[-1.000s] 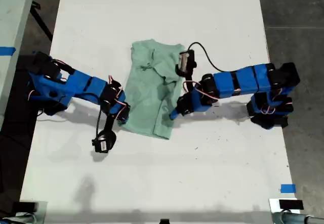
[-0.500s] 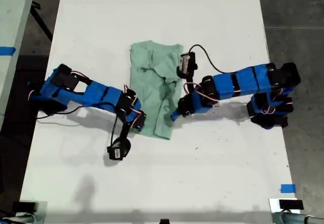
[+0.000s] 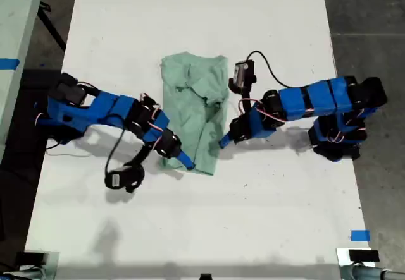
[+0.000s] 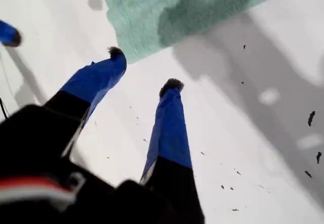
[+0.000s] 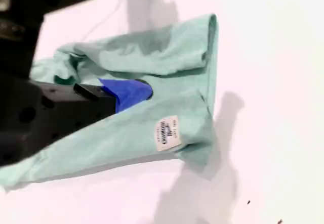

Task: Fold t-shirt

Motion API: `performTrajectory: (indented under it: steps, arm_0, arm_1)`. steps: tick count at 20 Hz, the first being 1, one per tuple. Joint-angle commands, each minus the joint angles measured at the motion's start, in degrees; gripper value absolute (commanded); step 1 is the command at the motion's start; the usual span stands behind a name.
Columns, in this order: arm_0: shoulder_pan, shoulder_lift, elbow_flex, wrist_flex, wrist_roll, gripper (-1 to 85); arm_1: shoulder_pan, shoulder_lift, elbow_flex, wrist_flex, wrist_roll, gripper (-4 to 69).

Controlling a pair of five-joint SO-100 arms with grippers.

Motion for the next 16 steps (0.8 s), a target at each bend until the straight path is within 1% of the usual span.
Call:
performTrajectory:
  steps: [1, 2, 3, 4, 5, 6, 7, 8, 9, 10, 11, 12, 13, 14, 16]
  arm_0:
    - [-2.9, 14.33, 1.93, 10.81, -0.26, 37.2]
    - [-3.25, 16.44, 5.01, 13.97, -1.49, 37.1]
    - [-2.99, 18.11, 9.23, 15.03, -2.72, 36.3]
    - [-1.93, 19.34, 13.36, 14.77, -4.13, 34.8]
    - [-0.44, 20.39, 17.31, 13.45, -5.54, 27.3]
    - [0.79, 21.53, 21.71, 12.57, -9.05, 19.6]
    - [1.76, 23.99, 27.6, 10.72, -13.18, 6.5]
    - [2.2, 27.95, 35.16, 7.38, -17.93, 3.4]
    - [2.64, 33.31, 42.71, 2.99, -21.97, 2.0]
    - [2.72, 39.55, 49.83, -1.49, -25.4, 2.9]
    - [2.72, 46.49, 56.95, -7.47, -27.07, 9.7]
    - [2.9, 52.91, 64.25, -14.41, -27.6, 22.0]
    - [3.16, 57.57, 69.87, -20.21, -28.04, 27.8]
    - [3.6, 59.33, 73.39, -24.96, -27.69, 30.1]
    - [4.48, 55.72, 74.09, -31.46, -26.98, 32.0]
  arm_1:
    - [1.14, 8.79, 2.99, 0.0, 1.05, 18.9]
    - [1.14, 11.51, 5.27, 0.53, 1.93, 18.9]
    - [1.05, 14.06, 7.56, 1.49, 3.34, 18.9]
    - [0.53, 17.05, 10.37, 1.93, 4.57, 18.9]
    - [-0.35, 20.04, 13.18, 1.93, 5.89, 18.3]
    - [-1.41, 23.12, 16.17, 1.85, 7.03, 17.0]
    - [-2.46, 26.19, 18.98, 2.11, 8.96, 14.0]
    - [-3.6, 29.09, 21.71, 2.2, 10.46, 12.9]
    - [-4.66, 30.76, 23.12, 2.2, 11.78, 15.1]
    - [-5.45, 30.85, 23.29, 1.58, 12.13, 20.2]
    - [-6.15, 29.44, 22.5, 0.79, 12.3, 26.6]
    - [-6.59, 27.07, 21.01, 0.62, 12.48, 30.8]
    - [-6.86, 24.43, 19.51, 0.18, 12.48, 32.2]
    - [-7.03, 21.8, 18.02, -0.88, 12.66, 33.8]
    - [-7.03, 16.61, 15.82, -3.43, 12.74, 35.1]
